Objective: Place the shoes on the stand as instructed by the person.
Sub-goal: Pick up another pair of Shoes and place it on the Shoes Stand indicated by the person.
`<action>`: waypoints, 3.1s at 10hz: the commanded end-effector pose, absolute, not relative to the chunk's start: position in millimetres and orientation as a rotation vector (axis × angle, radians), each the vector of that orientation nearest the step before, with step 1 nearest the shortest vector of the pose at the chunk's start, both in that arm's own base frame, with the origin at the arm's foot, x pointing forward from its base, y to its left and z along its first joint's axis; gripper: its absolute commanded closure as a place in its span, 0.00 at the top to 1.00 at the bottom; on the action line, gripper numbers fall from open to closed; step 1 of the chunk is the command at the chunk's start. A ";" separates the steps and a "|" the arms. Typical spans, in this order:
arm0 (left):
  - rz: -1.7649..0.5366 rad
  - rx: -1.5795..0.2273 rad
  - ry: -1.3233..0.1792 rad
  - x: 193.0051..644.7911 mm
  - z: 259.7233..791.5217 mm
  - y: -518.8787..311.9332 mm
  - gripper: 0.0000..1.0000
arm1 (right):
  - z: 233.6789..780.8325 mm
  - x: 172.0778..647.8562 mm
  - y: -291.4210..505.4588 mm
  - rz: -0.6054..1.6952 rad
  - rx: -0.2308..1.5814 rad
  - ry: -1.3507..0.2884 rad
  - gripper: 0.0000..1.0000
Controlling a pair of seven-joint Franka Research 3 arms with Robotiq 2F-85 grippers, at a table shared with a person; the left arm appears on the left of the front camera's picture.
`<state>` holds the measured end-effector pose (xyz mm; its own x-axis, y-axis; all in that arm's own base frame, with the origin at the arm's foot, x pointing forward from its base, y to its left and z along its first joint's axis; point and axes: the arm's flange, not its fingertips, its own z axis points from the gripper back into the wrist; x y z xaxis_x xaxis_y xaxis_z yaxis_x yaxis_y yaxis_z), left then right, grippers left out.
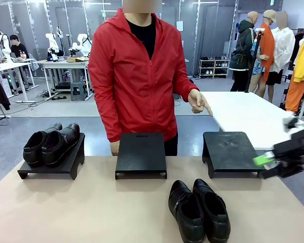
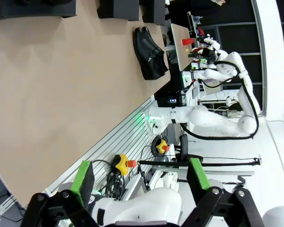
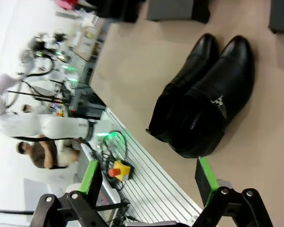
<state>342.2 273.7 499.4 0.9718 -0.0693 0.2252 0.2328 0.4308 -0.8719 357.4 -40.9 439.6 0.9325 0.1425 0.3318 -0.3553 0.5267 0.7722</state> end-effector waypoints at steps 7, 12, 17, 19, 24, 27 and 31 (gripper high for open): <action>-0.206 -1.117 -0.169 337.5 499.5 271.5 1.00 | 407.4 347.0 142.7 0.230 0.409 -0.254 1.00; -0.206 -1.117 -0.169 337.5 499.5 271.5 1.00 | 396.7 341.4 176.8 0.095 0.161 -0.237 1.00; -0.206 -1.117 -0.169 337.5 499.5 271.5 1.00 | 383.1 350.4 175.2 -0.005 0.121 -0.217 1.00; -0.206 -1.117 -0.169 337.5 499.5 271.5 1.00 | 378.3 355.4 174.1 -0.012 0.121 -0.199 1.00; -0.206 -1.117 -0.169 337.5 499.5 271.5 1.00 | 361.8 364.6 173.1 0.003 0.097 -0.138 1.00; -0.206 -1.117 -0.169 337.5 499.5 271.5 1.00 | 353.2 364.4 181.6 0.065 0.091 -0.126 1.00; -0.206 -1.117 -0.169 337.5 499.5 271.5 1.00 | 341.2 362.5 188.8 0.135 0.075 -0.094 1.00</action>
